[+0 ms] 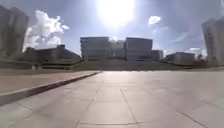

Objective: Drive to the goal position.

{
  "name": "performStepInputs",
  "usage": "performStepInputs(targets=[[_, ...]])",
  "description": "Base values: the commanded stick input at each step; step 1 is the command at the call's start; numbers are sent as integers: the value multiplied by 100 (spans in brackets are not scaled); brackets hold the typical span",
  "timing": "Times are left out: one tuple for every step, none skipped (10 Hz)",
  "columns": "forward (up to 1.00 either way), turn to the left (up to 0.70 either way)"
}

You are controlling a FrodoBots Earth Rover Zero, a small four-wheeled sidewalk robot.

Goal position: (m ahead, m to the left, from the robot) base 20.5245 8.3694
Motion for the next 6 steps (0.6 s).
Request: performStepInputs(targets=[[100,1],[100,1],[100,1],[100,1],[100,1],[100,1]])
